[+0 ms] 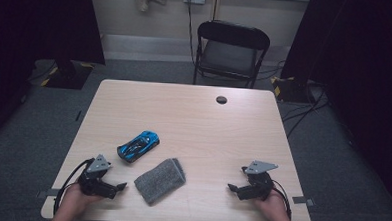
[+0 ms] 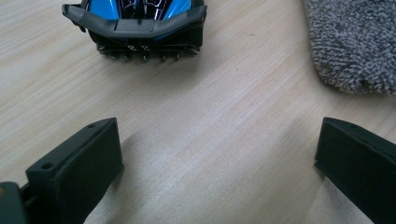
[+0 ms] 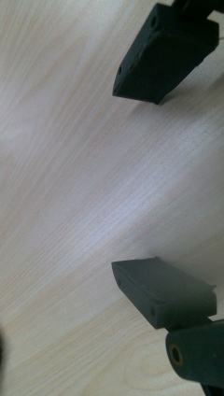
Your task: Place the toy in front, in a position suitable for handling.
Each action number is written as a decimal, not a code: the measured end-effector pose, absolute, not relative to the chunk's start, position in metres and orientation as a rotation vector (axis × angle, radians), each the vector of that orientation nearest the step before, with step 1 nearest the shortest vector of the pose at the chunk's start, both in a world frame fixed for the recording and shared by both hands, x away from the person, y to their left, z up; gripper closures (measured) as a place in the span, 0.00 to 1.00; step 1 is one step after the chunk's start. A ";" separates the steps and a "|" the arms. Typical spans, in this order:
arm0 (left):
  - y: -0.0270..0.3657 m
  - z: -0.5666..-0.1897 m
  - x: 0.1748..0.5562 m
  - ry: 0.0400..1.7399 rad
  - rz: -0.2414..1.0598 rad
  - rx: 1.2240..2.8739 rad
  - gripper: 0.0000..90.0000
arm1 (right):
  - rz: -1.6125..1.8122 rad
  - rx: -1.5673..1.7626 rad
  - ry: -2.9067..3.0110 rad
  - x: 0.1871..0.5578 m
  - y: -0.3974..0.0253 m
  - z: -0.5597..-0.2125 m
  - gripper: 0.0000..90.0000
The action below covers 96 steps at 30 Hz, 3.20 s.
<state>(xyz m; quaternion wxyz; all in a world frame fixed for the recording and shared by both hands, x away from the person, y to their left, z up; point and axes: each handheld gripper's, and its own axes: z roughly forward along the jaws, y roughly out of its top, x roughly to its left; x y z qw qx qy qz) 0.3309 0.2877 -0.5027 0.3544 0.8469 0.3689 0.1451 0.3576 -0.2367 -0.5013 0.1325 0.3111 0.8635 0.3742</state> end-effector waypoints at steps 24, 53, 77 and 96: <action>0.269 -0.464 0.322 0.966 0.282 2.186 0.25 | 1.085 0.902 2.506 0.358 -0.237 -0.501 0.15; 0.191 -0.474 0.312 0.839 0.205 2.348 0.29 | 1.086 0.902 2.505 0.358 -0.237 -0.501 0.15; 0.175 -0.475 0.319 0.750 0.245 2.371 0.72 | 1.084 0.905 2.503 0.357 -0.237 -0.501 0.15; 0.183 -0.466 0.325 0.912 0.180 2.298 0.36 | 1.083 0.909 2.501 0.357 -0.237 -0.501 0.15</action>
